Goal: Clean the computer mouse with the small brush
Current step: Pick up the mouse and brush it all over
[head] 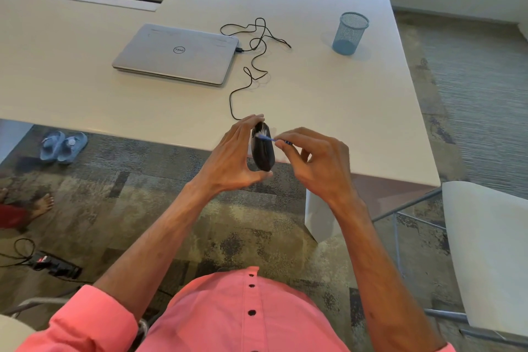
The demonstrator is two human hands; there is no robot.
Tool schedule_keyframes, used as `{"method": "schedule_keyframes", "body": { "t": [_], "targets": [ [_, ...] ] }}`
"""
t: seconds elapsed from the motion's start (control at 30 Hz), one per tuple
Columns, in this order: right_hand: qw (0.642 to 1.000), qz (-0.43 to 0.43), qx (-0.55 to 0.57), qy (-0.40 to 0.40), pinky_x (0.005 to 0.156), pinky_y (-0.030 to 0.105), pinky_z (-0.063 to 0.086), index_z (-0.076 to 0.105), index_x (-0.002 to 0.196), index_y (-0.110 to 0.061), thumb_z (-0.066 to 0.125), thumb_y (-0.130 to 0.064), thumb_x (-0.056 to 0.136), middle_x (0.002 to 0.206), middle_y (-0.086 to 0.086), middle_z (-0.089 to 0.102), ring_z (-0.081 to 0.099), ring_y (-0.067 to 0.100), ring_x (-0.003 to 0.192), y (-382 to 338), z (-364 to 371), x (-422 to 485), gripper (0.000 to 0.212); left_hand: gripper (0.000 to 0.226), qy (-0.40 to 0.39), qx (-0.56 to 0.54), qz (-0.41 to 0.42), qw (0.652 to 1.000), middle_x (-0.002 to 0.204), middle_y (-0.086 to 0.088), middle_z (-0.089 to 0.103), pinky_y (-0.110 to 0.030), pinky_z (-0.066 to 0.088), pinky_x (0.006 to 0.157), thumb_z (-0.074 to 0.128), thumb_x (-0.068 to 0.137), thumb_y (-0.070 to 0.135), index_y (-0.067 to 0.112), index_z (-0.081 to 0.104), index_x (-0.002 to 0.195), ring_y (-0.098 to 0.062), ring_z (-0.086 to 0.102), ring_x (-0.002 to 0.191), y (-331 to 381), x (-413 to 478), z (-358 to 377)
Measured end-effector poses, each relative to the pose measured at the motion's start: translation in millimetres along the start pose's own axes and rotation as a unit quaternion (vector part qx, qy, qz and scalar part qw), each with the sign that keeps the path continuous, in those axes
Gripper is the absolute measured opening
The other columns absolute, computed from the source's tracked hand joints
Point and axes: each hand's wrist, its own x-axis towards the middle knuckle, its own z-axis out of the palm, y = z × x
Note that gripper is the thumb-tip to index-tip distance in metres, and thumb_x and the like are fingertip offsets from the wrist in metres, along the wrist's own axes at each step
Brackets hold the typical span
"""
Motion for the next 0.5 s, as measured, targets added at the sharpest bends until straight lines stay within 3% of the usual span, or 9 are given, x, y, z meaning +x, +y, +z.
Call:
{"method": "schedule_keyframes", "body": {
  "t": [0.17,0.3,0.4,0.5],
  "targets": [
    [0.997,-0.006,-0.021,-0.071,0.056,0.029,0.051,0.088,0.098,-0.035,0.077,-0.036,0.105,0.088,-0.022,0.080,0.057,0.002,0.055,-2.4,-10.3,-4.8,0.013,0.132,-0.009,0.000,0.003,1.000,0.183,-0.002,0.032,-0.053,0.036,0.136,0.098,0.075,0.060,0.017,0.025,0.175,-0.024,0.036,0.167,-1.5,2.2,-2.7],
    [0.991,-0.009,-0.048,-0.125,0.057,0.022,0.038,0.089,0.092,-0.036,0.076,-0.038,0.102,0.084,-0.021,0.081,0.048,-0.012,0.054,0.3,-13.9,-4.5,0.017,0.130,-0.004,-0.003,0.003,1.000,0.182,-0.002,0.032,-0.052,0.036,0.136,0.095,0.076,0.063,0.019,0.024,0.175,-0.023,0.037,0.166,-4.8,2.5,-2.6],
    [0.998,-0.001,0.009,-0.061,0.058,0.033,0.055,0.087,0.097,-0.032,0.077,-0.034,0.105,0.089,-0.020,0.081,0.062,0.002,0.056,2.0,-14.2,-2.3,0.013,0.131,0.001,-0.007,-0.002,1.000,0.177,0.000,0.035,-0.052,0.040,0.133,0.094,0.075,0.068,0.025,0.022,0.176,-0.021,0.041,0.161,-8.3,3.8,-4.4],
    [0.999,0.006,0.029,0.040,0.057,0.034,0.055,0.086,0.106,-0.031,0.074,-0.036,0.110,0.106,-0.023,0.082,0.064,0.010,0.057,-0.9,-8.2,5.7,0.014,0.133,-0.002,-0.001,0.000,1.000,0.176,0.003,0.037,-0.054,0.043,0.131,0.095,0.073,0.068,0.031,0.021,0.177,-0.019,0.042,0.161,-9.9,4.2,-6.9]
  ]
}}
